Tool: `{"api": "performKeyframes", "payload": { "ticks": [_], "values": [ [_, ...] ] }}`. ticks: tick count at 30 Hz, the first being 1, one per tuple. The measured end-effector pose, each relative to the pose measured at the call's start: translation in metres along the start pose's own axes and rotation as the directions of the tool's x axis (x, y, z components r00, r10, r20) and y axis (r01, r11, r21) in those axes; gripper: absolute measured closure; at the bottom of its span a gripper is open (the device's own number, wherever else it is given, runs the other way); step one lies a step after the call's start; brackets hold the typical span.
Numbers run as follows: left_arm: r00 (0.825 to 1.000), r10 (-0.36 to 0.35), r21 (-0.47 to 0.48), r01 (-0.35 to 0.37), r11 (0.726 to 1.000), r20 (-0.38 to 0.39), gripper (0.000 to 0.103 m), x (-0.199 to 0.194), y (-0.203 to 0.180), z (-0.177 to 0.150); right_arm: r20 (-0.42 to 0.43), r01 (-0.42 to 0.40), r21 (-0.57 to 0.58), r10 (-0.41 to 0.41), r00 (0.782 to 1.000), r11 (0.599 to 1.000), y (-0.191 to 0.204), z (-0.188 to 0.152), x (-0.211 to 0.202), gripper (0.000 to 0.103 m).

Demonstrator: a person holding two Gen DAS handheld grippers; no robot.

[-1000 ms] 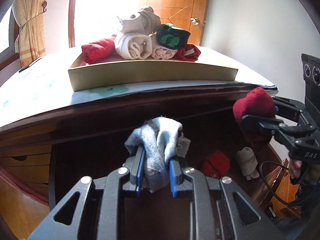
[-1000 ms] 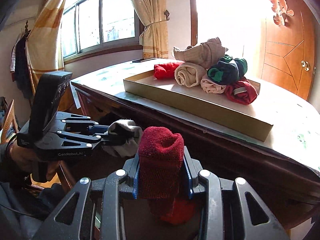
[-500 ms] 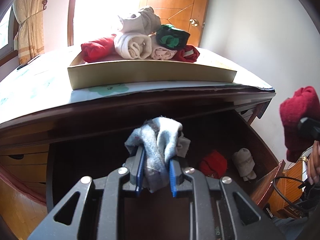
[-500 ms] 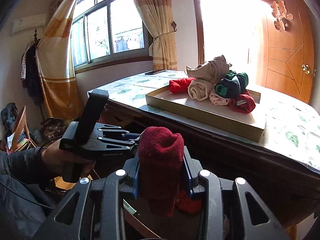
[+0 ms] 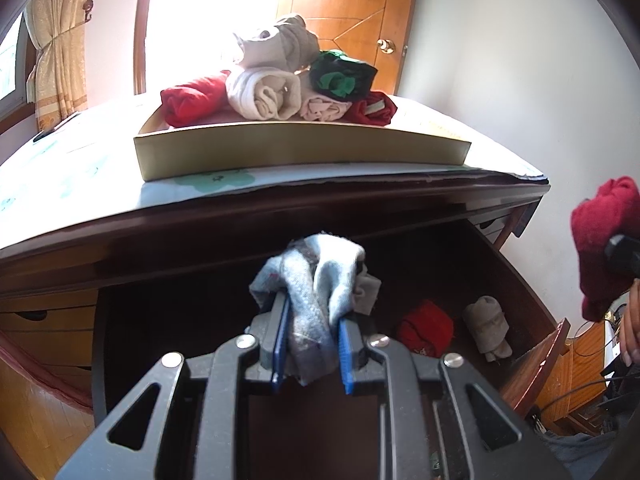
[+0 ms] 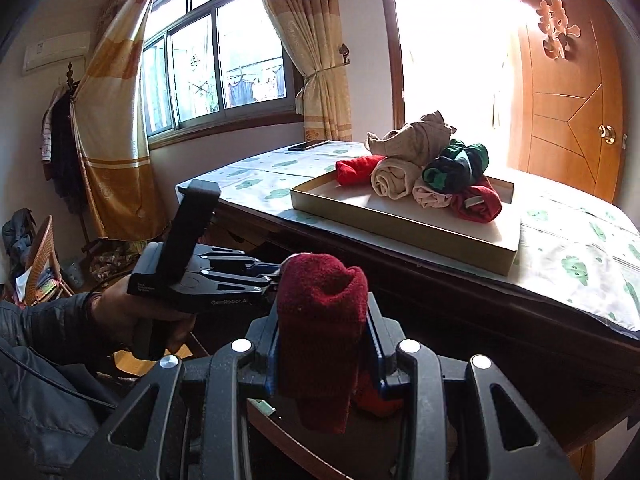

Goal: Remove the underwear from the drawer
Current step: 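Lift both socks out of the drawer and carry them toward the tray, then lower the grey sock with the left tool while the right tool lowers the red sock into the tray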

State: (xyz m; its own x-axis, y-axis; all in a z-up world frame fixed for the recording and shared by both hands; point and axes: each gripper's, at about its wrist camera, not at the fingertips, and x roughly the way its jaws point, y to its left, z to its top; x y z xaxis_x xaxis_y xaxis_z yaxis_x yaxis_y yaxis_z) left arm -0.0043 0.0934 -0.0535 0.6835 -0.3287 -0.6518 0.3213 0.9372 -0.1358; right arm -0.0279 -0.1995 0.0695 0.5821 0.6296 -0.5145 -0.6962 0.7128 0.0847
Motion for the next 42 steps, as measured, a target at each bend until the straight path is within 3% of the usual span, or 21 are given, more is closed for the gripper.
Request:
{"api": "performKeyframes", "payload": {
  "ticks": [11,23,42],
  "values": [
    [0.993,0.042,0.022,-0.045,0.999,0.113,0.084,-0.016,-0.008,0.001,0.035,0.056,0.006,-0.056,0.998,0.998,-0.023,0.002,0.009,0.066],
    [0.971,0.074,0.071,-0.092,0.993,0.226,0.084,-0.049,-0.026,0.027,0.06,0.072,-0.02,-0.071,0.996,0.997,-0.028,0.017,0.014,0.066],
    [0.955,0.095,0.123,-0.134,0.983,0.28,0.084,-0.058,-0.041,0.07,0.072,0.101,-0.025,-0.099,0.993,0.995,-0.051,0.046,0.029,0.066]
  ]
}}
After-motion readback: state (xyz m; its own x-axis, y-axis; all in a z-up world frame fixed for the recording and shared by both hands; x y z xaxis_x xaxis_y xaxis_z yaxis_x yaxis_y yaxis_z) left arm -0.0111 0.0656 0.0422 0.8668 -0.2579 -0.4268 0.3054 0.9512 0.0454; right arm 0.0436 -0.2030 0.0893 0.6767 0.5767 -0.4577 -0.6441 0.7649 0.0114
